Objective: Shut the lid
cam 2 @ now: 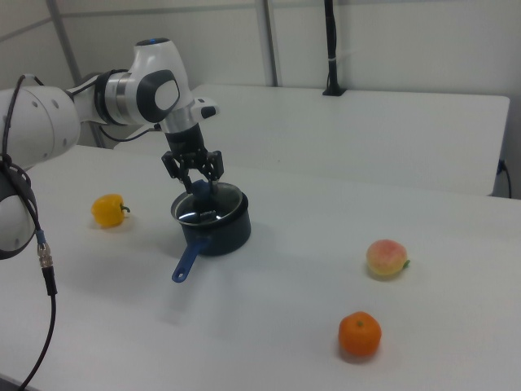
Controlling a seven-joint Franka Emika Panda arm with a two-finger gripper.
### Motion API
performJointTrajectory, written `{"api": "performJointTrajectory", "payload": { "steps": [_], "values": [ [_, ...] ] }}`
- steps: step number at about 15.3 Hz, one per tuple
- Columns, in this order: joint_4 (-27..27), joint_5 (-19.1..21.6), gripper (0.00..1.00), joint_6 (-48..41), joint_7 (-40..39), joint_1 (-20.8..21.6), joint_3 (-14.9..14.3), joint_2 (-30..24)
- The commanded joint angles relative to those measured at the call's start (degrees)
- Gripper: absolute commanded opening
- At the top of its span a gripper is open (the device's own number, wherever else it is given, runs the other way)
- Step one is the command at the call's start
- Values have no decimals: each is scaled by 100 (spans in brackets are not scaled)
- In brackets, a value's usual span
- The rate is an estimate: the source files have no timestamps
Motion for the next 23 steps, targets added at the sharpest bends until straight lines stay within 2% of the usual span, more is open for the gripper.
{"api": "performJointTrajectory", "payload": {
  "steps": [1, 11, 13, 14, 15, 16, 23],
  "values": [
    [41, -221, 13, 108, 99, 7, -54, 56],
    [-205, -230, 15, 108, 99, -19, -54, -49],
    [-214, -186, 26, 108, 117, -19, -45, -67],
    [-214, -142, 37, 108, 125, -19, -45, -85],
    [-214, -150, 63, 108, 134, -19, -45, -85],
    [-231, -237, 98, 108, 160, 7, -27, -85],
    [-460, -194, 100, -49, 169, 7, -18, -444]
  ]
}}
